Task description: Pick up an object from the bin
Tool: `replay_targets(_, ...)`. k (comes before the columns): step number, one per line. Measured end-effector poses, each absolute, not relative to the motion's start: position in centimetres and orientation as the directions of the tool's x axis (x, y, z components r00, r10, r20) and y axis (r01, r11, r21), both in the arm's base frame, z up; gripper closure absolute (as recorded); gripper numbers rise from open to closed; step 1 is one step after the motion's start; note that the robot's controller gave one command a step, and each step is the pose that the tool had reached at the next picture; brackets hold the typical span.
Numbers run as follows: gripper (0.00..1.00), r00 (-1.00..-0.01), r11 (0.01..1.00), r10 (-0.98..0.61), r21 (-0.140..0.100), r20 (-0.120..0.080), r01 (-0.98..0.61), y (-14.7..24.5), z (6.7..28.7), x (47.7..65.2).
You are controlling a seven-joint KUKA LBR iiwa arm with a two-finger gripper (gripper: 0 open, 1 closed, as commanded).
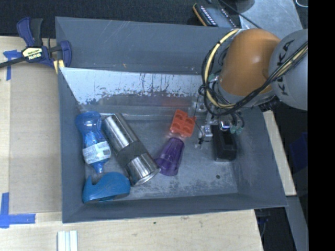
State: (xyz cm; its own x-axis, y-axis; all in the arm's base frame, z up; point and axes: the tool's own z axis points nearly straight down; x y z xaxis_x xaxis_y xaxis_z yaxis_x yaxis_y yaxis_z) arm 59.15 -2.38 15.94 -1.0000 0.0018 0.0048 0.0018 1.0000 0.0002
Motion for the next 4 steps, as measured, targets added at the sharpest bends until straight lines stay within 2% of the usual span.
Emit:
replay_targets(1,0.0,-1.0,1.0,0.001,0.0,-0.004,0.001,-2.4,16.5,59.3)
replay_targets(2,0.0,-0.999,0.999,-0.047,-0.001,-0.002,-0.047,1.4,8.0,56.8)
replay_targets(3,0.0,-0.999,0.999,-0.047,-0.001,-0.006,-0.047,0.9,9.4,57.3)
replay_targets(4,0.0,-0.989,0.989,0.148,0.002,-0.014,0.148,4.1,7.7,59.8)
